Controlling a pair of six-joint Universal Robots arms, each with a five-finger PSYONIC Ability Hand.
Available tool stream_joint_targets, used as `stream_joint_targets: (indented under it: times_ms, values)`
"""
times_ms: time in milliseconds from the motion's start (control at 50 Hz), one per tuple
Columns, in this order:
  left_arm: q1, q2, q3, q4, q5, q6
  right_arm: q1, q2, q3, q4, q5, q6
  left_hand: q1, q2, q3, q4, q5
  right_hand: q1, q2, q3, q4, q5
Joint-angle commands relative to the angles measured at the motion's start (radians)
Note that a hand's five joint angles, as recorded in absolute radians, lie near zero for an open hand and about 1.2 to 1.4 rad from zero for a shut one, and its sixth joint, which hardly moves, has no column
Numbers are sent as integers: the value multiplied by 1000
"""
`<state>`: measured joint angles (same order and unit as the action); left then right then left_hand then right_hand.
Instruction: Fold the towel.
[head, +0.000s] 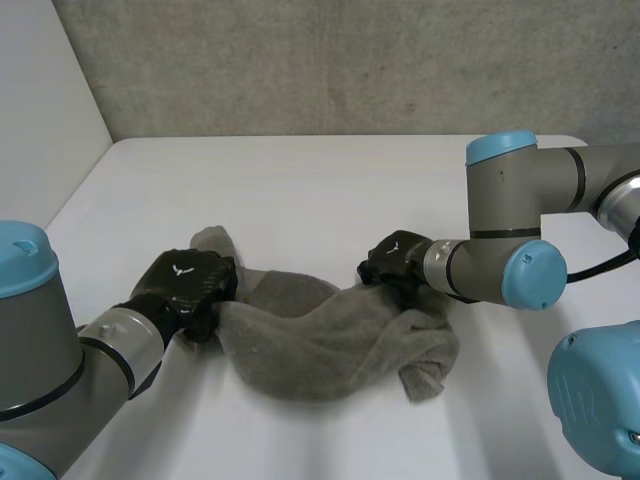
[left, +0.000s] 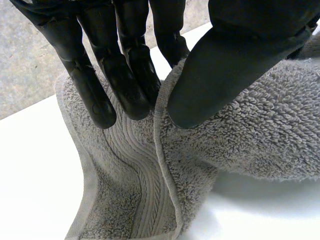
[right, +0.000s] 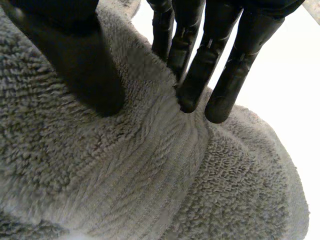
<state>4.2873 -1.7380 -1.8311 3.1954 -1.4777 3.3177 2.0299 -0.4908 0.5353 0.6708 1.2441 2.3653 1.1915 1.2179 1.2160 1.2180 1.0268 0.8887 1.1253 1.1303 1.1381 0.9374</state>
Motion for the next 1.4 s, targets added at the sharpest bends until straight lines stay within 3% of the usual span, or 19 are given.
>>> stream_joint_targets:
  times_ms: [20,100,140,260,300,400,480,560,760,800,840,880,1040,1400]
  values:
    - [9,-18,58,17,4,5,-7,-26,-96,-132,101,69,205,178,180,178,195,508,271,266,258,284]
    - [14,-54,158,40,2,6,-30,-65,-175,-237,172,155,205,178,180,178,195,508,271,266,258,284]
    - [19,-112,310,73,-9,0,-57,-118,-239,-339,208,256,205,178,180,178,195,508,271,266,258,284]
    - [26,-181,569,92,-29,-7,-80,-209,-270,-465,225,411,205,178,180,178,195,508,271,266,258,284]
    - [31,-202,709,119,-84,-18,-103,-271,-252,-525,264,483,205,178,180,178,195,508,271,266,258,284]
    - [31,-216,797,207,-171,-32,-119,-330,-187,-545,273,511,205,178,180,178,195,508,271,266,258,284]
    - [23,-218,782,222,-182,-30,-119,-348,-95,-519,212,488,205,178,180,178,195,508,271,266,258,284]
    - [12,-224,651,204,-174,-26,-115,-391,131,-475,80,398,205,178,180,178,195,508,271,266,258,284]
    - [11,-262,281,201,-133,32,-108,-410,556,-479,23,197,205,178,180,178,195,508,271,266,258,284]
    - [12,-278,242,201,-133,59,-106,-405,611,-477,20,170,205,178,180,178,195,453,216,211,203,230]
    - [11,-299,176,201,-134,112,-105,-396,702,-470,20,114,205,178,180,178,195,70,-167,-172,-180,-153]
    - [11,-301,147,202,-134,135,-105,-397,748,-470,18,88,205,178,180,178,195,-25,-261,-266,-274,-248]
    - [-6,-269,98,202,-138,166,-105,-460,844,-482,-6,63,205,178,180,178,195,-307,-544,-549,-556,-530]
    - [-41,-189,88,202,-144,161,-123,-546,854,-617,-29,190,205,178,180,178,195,-448,-685,-690,-698,-672]
